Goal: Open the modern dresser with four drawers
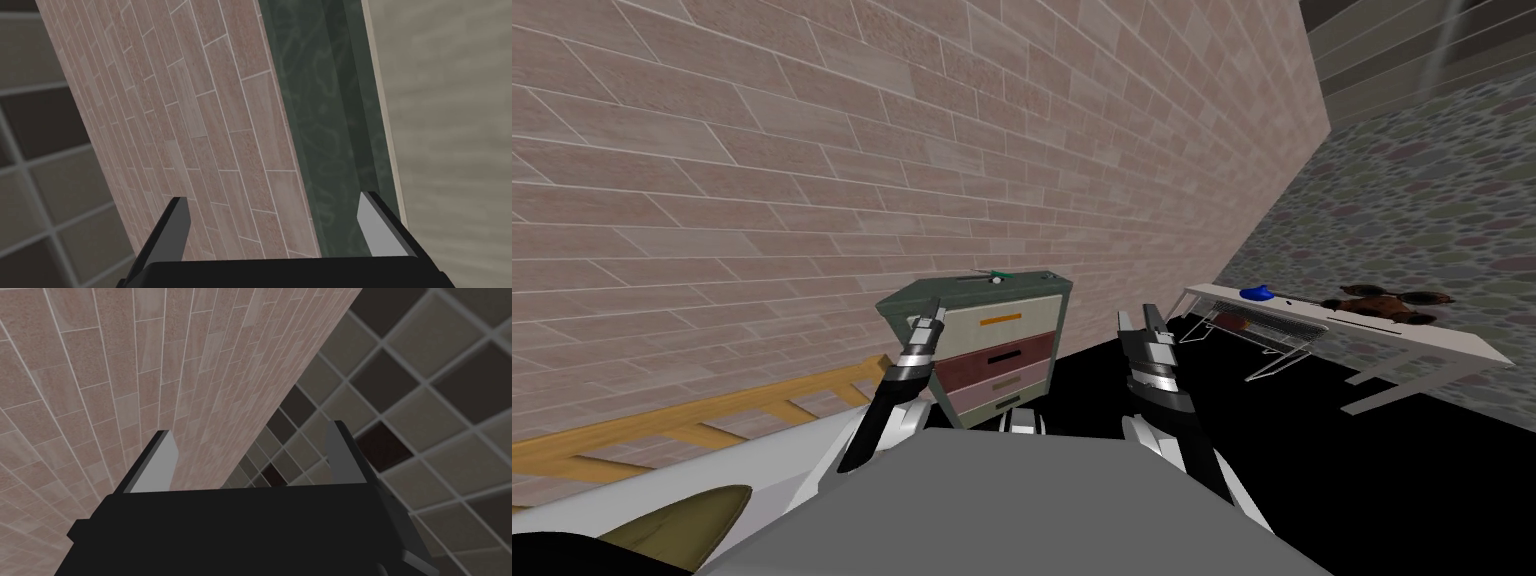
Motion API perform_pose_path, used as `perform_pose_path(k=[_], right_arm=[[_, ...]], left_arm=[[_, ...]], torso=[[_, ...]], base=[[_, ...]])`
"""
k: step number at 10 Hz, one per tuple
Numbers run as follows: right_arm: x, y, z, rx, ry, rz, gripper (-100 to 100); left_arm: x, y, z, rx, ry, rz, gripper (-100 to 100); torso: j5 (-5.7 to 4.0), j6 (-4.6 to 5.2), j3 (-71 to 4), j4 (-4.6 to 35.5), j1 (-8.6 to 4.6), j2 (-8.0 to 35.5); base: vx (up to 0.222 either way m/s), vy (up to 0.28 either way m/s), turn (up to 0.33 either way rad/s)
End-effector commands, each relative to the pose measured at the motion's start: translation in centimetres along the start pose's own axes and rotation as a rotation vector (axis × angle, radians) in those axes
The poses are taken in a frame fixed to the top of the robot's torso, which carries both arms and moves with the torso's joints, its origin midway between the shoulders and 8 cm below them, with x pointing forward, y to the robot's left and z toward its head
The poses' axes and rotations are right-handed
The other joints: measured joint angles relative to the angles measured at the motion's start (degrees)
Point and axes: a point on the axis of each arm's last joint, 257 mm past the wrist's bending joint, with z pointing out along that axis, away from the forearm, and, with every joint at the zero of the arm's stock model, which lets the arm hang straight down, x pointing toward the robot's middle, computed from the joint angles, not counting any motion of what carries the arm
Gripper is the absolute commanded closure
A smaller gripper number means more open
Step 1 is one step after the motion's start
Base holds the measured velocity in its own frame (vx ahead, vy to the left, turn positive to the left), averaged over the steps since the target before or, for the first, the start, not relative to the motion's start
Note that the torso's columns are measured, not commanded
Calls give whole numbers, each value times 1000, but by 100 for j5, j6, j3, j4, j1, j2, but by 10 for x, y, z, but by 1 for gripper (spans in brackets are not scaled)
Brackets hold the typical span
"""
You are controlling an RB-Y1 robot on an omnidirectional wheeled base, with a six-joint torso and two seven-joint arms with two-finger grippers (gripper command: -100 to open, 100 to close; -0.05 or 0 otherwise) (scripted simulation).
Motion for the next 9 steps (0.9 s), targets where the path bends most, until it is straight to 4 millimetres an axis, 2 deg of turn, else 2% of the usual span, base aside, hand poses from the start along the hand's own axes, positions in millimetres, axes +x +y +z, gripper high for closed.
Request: perform_pose_path(k=[1,4,9], right_arm=[[0,0,0,0,0,0,0],[0,0,0,0,0,0,0],[0,0,0,0,0,0,0]], left_arm=[[2,14,-2,-52,21,-2,-100],[1,28,-6,-114,29,-13,-100],[-1,48,-12,-206,21,-41,-100]], torso=[[0,7,-1,-3,-6,-3],[13,27,3,-37,-43,-15],[-5,17,-4,-4,-28,-9]], base=[[21,-55,37],[19,-79,51],[2,-79,28]])
